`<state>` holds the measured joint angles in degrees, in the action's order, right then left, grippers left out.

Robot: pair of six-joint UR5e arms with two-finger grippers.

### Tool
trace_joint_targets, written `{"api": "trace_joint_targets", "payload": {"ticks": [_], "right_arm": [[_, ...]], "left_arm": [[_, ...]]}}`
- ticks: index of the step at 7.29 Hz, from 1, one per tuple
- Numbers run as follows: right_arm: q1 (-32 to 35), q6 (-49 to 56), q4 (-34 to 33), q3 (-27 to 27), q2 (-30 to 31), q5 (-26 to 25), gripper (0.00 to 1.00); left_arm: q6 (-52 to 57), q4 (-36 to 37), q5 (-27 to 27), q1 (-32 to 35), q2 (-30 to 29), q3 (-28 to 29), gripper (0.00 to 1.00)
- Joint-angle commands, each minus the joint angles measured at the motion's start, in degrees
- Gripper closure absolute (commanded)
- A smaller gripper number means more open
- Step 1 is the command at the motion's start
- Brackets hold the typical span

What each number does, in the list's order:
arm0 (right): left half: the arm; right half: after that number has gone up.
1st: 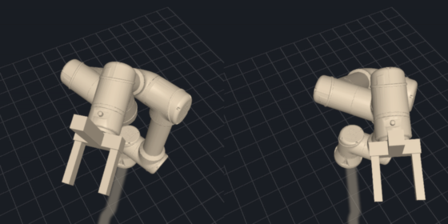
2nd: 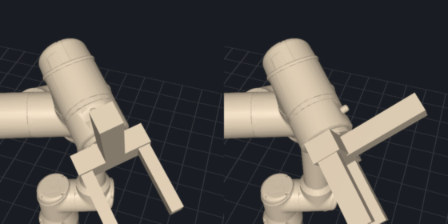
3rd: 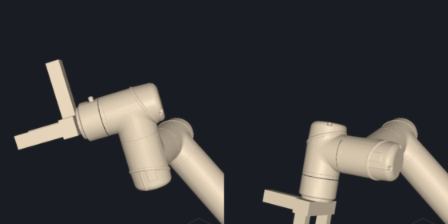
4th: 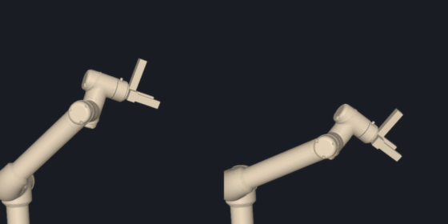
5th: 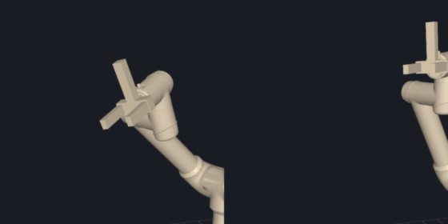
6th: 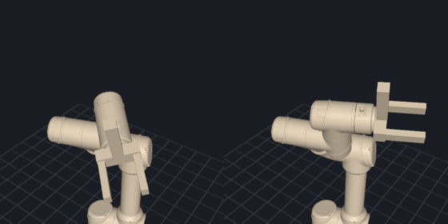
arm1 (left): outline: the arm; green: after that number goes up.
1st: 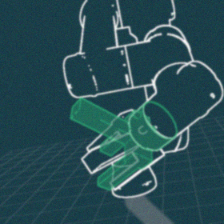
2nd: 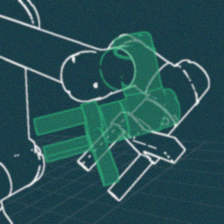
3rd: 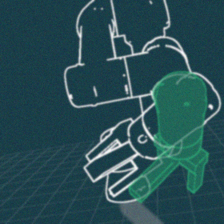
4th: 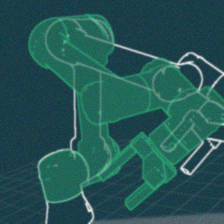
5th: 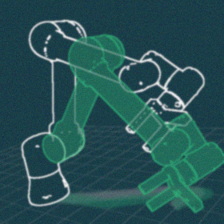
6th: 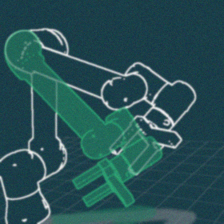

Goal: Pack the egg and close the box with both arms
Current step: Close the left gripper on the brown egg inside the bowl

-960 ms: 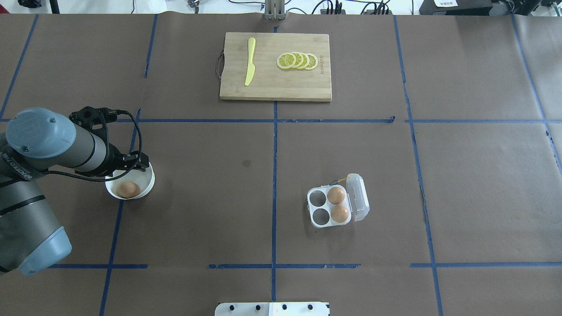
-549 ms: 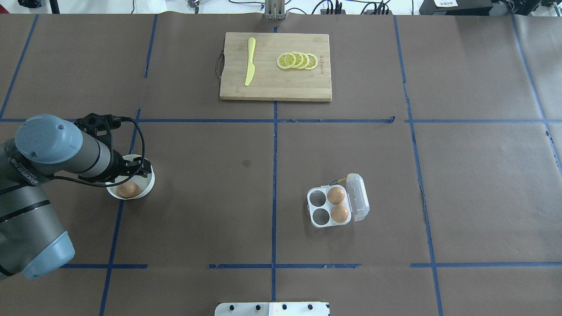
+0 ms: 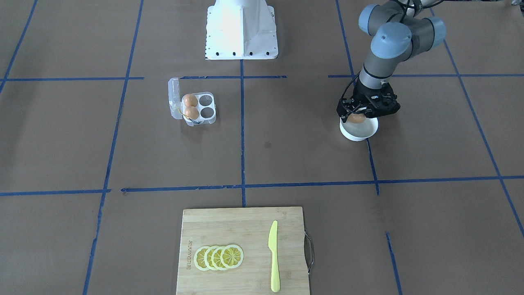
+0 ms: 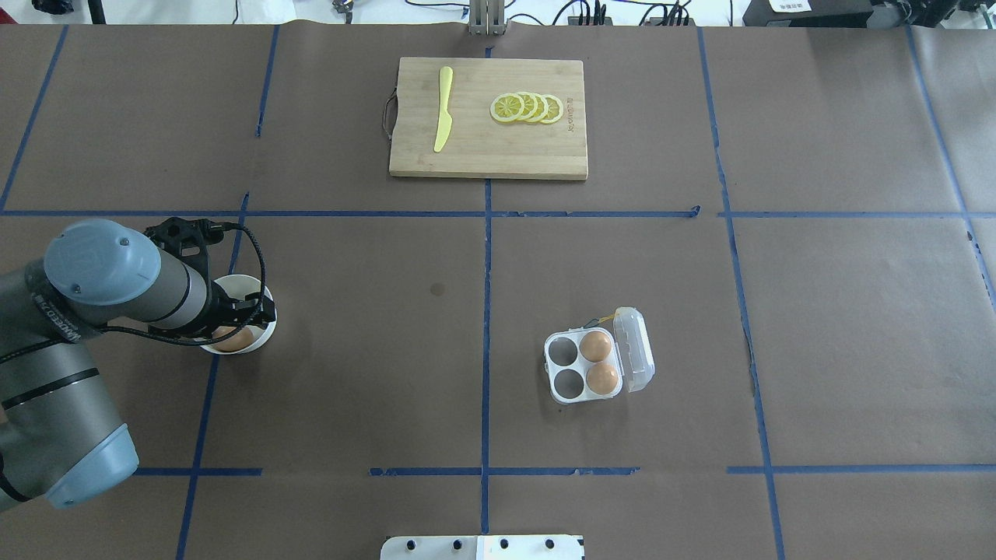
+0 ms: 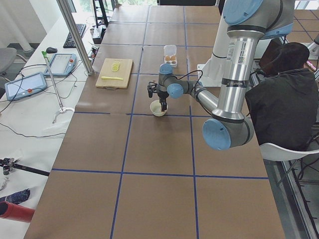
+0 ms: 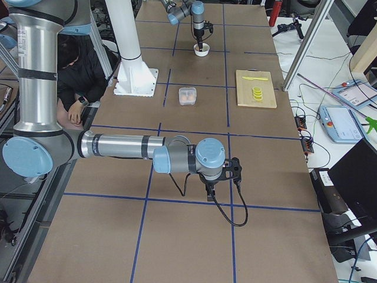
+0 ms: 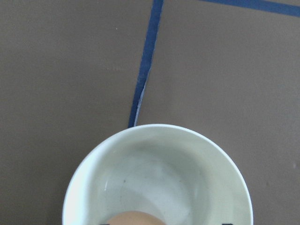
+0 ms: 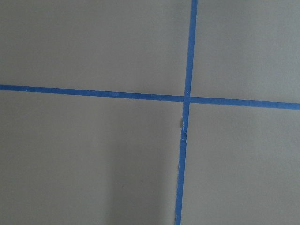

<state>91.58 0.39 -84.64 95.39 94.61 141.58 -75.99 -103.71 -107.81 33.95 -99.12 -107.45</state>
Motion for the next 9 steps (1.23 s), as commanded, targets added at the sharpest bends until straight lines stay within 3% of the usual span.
{"api": "trace_joint_targets", "payload": {"ticks": [1,6,9], "right_arm": [[0.09,0.05,0.00,0.58,0.22,0.01,0.00],[0.09,0.05,0.00,1.03,0.31,0.45,0.00],[0.09,0.05,0.00,1.03,0.31,0.45,0.00]], "left_arm": [[-1.00,2.18,0.05,-0.46,-0.02,-0.39,0.16],[-1.00,2.28,-0.03,-0.81,-0.28,0.05,0.17],[-1.00,2.28,-0.03,-0.90,-0.55,0.31,0.23]]}}
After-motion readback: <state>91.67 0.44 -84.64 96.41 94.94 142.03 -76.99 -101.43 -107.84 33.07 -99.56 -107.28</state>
